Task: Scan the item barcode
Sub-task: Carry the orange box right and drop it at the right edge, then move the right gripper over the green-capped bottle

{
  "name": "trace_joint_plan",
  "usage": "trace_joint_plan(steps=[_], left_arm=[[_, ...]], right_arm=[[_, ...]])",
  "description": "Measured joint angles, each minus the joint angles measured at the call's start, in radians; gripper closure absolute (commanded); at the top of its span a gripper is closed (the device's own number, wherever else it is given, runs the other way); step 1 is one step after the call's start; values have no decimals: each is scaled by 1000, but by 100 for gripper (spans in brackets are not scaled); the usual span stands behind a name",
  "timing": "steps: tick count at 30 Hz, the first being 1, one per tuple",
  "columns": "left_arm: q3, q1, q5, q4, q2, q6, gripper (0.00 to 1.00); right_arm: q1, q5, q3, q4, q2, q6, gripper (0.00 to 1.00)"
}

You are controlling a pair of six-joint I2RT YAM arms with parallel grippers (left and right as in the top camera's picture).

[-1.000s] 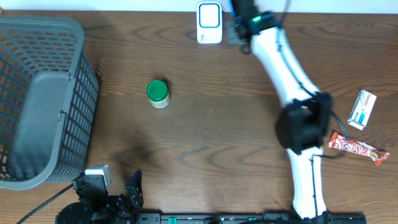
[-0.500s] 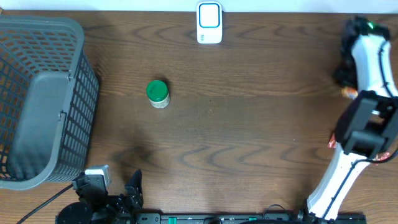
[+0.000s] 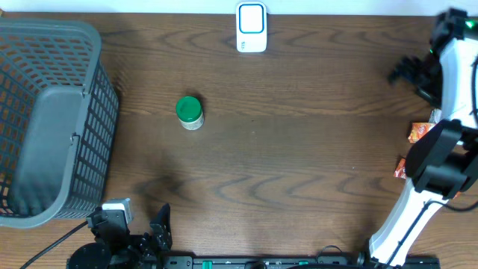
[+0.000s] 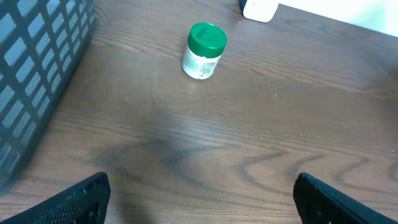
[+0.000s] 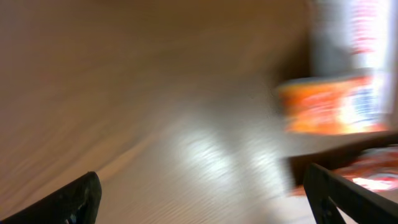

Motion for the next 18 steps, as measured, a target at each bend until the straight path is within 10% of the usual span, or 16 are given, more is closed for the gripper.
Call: trace_joint_plan(steps=[12,18], left_arm=[[0,0,0,0,0,0,6],[0,0,0,0,0,0,6]], right_arm=[[755,-166,17,256,-57,-336,1],[904,-171,17,344,-36,-429,1]])
